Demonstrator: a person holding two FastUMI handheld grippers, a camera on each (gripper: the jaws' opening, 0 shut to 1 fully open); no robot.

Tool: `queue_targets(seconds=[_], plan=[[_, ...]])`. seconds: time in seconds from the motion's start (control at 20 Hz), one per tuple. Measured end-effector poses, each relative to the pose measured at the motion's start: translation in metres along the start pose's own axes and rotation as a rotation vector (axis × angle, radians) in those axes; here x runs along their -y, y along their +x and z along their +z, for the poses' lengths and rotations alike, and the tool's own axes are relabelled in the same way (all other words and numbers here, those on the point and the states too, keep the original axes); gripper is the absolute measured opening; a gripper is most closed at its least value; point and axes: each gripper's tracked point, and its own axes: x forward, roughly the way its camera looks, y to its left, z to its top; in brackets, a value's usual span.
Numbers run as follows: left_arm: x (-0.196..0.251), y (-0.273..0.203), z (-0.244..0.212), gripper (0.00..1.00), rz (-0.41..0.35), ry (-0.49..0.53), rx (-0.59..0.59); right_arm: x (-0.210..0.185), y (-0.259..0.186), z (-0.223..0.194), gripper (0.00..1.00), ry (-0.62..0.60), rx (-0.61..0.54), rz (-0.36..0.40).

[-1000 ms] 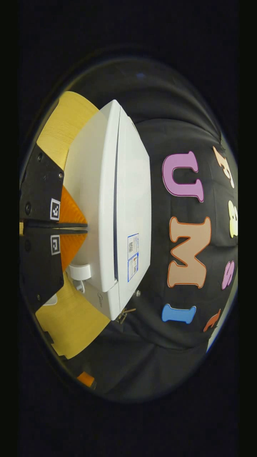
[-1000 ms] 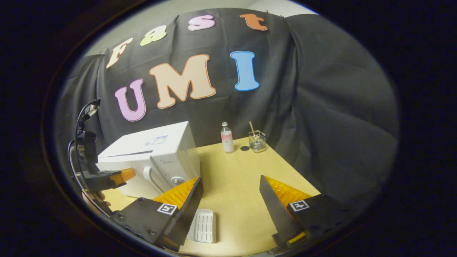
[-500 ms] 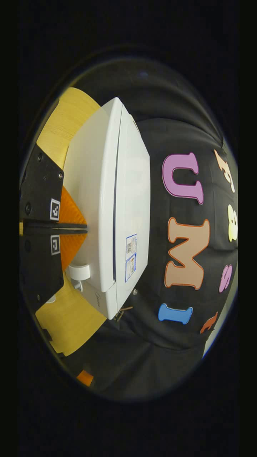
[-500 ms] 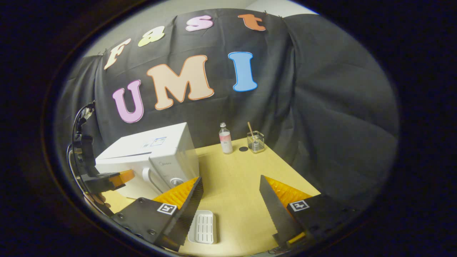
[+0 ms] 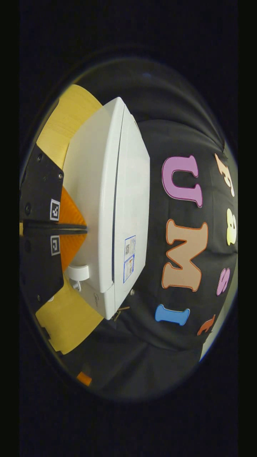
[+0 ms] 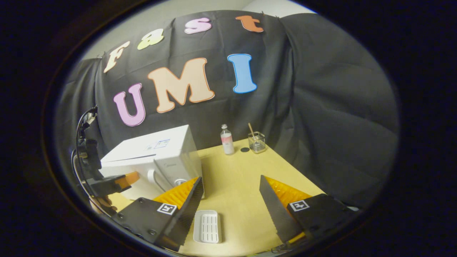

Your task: Open the microwave oven with the left hand, put the food in, and close the microwave oven.

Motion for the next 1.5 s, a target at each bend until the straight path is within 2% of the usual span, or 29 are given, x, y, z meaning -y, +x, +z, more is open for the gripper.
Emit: queue_targets(seconds=[0.1, 0.15, 0.3, 0.6, 0.75, 0.8, 0.85, 0.9, 1.1, 1.15, 1.2, 1.3, 1.35, 1.4, 1.45, 1.5], plan=[[-0.001, 0.006, 0.006, 0.0, 0.001, -0.006, 0.034, -0.001, -0.004, -0.001, 0.89, 0.003, 0.001, 0.001], [-0.004, 0.005, 0.0, 0.01, 0.012, -0.027, -0.009, -0.001, -0.006, -0.002, 0.89, 0.005, 0.0, -0.002], [-0.002, 0.011, -0.009, 0.0, 0.008, -0.074, -0.019, 0.003, -0.015, 0.0, 0.89, 0.011, 0.012, -0.011], [-0.013, 0.003, -0.012, 0.0, 0.02, -0.048, -0.029, 0.014, -0.018, -0.002, 0.89, 0.012, -0.005, -0.019], [-0.017, -0.018, -0.012, 0.0, 0.015, -0.035, -0.026, 0.01, -0.014, -0.002, 0.89, -0.016, -0.016, 0.002], [-0.02, -0.028, -0.011, 0.01, 0.017, -0.029, -0.02, 0.007, -0.013, 0.0, 0.98, -0.025, -0.012, 0.013], [-0.023, -0.037, -0.011, 0.01, 0.018, -0.027, -0.014, 0.003, -0.013, 0.002, 0.98, -0.033, -0.009, 0.028], [-0.024, -0.047, -0.012, 0.01, 0.013, -0.028, -0.014, -0.003, -0.013, 0.004, 0.89, -0.041, -0.006, 0.046], [-0.046, -0.087, -0.014, 0.05, 0.058, -0.018, -0.011, -0.018, -0.01, 0.006, 0.89, -0.071, -0.006, 0.09], [-0.05, -0.095, -0.011, 0.0, 0.066, -0.012, -0.003, -0.022, -0.011, 0.008, 0.89, -0.07, -0.006, 0.104], [-0.051, -0.105, -0.008, 0.01, 0.077, -0.004, 0.005, -0.028, -0.011, 0.01, 0.89, -0.071, -0.007, 0.122], [-0.058, -0.115, 0.009, 0.25, 0.099, 0.013, 0.044, -0.039, -0.011, 0.015, 0.89, -0.085, -0.004, 0.158], [-0.059, -0.12, 0.021, 0.21, 0.105, 0.01, 0.071, -0.043, -0.012, 0.021, 0.89, -0.095, 0.004, 0.175], [-0.06, -0.124, 0.029, 0.29, 0.112, 0.001, 0.094, -0.048, -0.012, 0.028, 0.98, -0.11, 0.017, 0.185], [-0.061, -0.129, 0.039, 0.33, 0.126, -0.007, 0.121, -0.05, -0.012, 0.037, 0.98, -0.129, 0.035, 0.191], [-0.061, -0.133, 0.048, 0.41, 0.136, -0.014, 0.151, -0.053, -0.012, 0.044, 0.89, -0.145, 0.049, 0.198]])
